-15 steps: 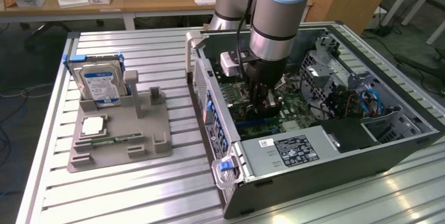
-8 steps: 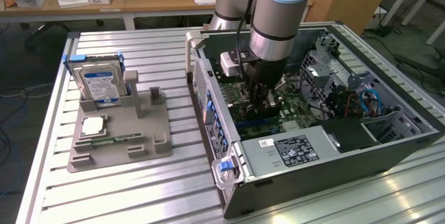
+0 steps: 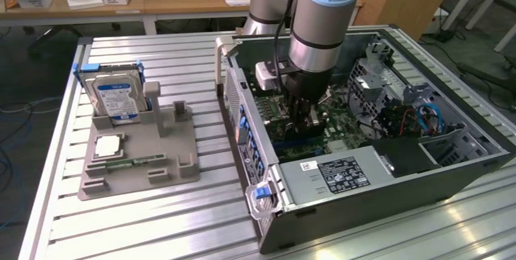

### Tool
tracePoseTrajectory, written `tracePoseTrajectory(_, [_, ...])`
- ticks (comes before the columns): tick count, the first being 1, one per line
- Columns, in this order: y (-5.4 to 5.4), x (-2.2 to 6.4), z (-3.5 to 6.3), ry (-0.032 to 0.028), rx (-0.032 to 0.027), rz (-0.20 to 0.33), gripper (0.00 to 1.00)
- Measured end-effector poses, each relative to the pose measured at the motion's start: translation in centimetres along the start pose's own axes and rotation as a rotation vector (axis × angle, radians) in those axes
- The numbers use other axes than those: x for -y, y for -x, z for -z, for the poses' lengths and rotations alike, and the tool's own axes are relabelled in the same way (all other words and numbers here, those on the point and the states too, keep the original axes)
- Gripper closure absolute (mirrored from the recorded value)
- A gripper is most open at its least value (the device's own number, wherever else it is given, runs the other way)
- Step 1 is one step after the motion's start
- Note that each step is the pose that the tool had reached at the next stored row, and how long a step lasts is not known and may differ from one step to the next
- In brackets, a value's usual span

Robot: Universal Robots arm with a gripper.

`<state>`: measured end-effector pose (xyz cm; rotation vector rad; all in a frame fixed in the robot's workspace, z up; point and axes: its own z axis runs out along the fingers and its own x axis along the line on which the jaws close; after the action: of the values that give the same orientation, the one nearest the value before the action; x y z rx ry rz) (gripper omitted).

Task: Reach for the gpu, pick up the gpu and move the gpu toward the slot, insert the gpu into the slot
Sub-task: 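Insert the gpu into the slot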

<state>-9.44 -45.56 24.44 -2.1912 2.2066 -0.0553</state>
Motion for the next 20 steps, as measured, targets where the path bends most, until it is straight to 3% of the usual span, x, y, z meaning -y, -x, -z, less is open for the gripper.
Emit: tracePoseTrajectory(20, [-0.02, 0.01, 0.15, -0.0001, -0.0001, -0.012, 0.74])
